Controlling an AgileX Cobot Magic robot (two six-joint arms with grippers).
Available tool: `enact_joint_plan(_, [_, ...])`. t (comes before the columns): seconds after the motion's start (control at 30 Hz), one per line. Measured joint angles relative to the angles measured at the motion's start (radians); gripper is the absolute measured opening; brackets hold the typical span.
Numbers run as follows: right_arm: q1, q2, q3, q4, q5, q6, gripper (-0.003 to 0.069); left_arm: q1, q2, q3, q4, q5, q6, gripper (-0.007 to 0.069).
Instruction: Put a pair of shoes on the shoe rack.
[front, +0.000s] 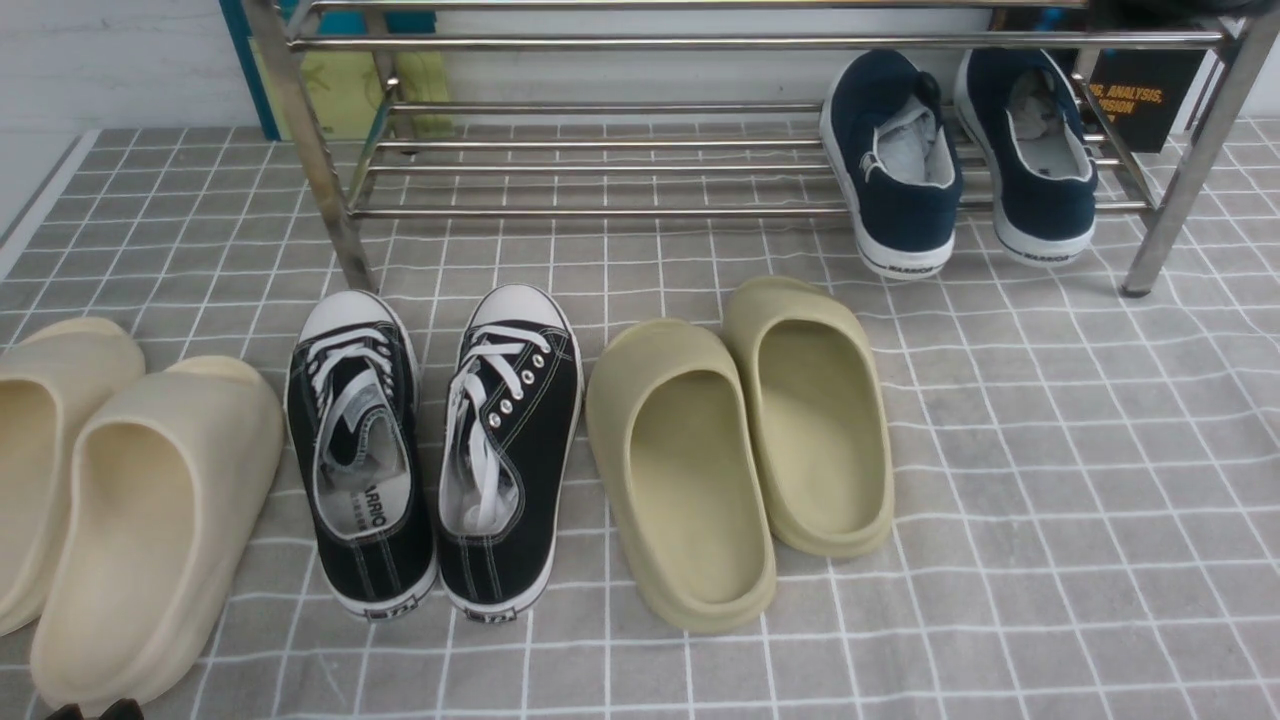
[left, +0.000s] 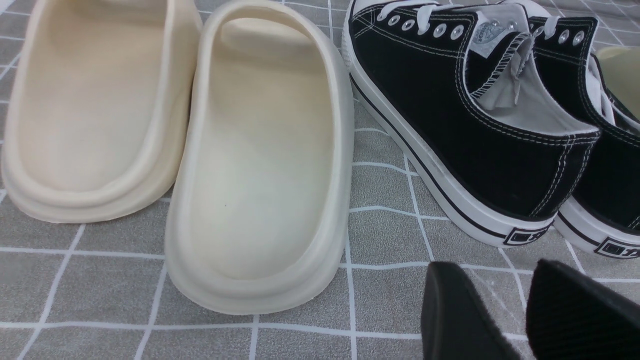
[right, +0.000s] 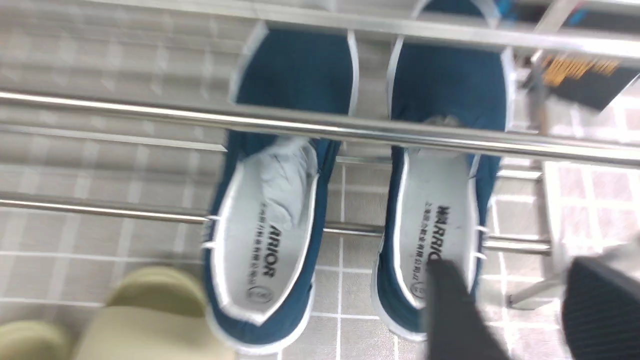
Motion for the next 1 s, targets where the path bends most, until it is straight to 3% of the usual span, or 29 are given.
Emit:
enact_joint_plan(0.07, [0.000,-0.186,0.221,0.001,-0.137,0.000,0.0119,0.000,0.000,0.000,0.000,0.000,0.000,0.0239])
enact_joint_plan(0.17, [0.000,-0.380,0.472,-0.010,-0.343,0.000,0.0008,0.000,0.000,0.000,0.000,0.000,0.000,0.0239])
enact_joint_plan(0.37, [0.000,-0.737,1.005,-0.023,-0.834,0.051,0.0000,0.000,0.000,0.000,0.000,0.000,0.000,0.0239])
enact_joint_plan(0.47, [0.000,-0.894,1.234,-0.023,-0.980,0.065,0.0002,0.000,0.000,0.000,0.000,0.000,0.000,0.0239])
enact_joint_plan(0.67, [0.000,-1.197,1.581,-0.026,-1.020,0.076,0.0005,0.000,0.000,0.000,0.000,0.000,0.000,0.0239])
enact_joint_plan(1.0, [0.000,-1.503,1.770,-0.030,-0.981,0.077,0.0005,0.000,0.000,0.000,0.000,0.000,0.000,0.0239])
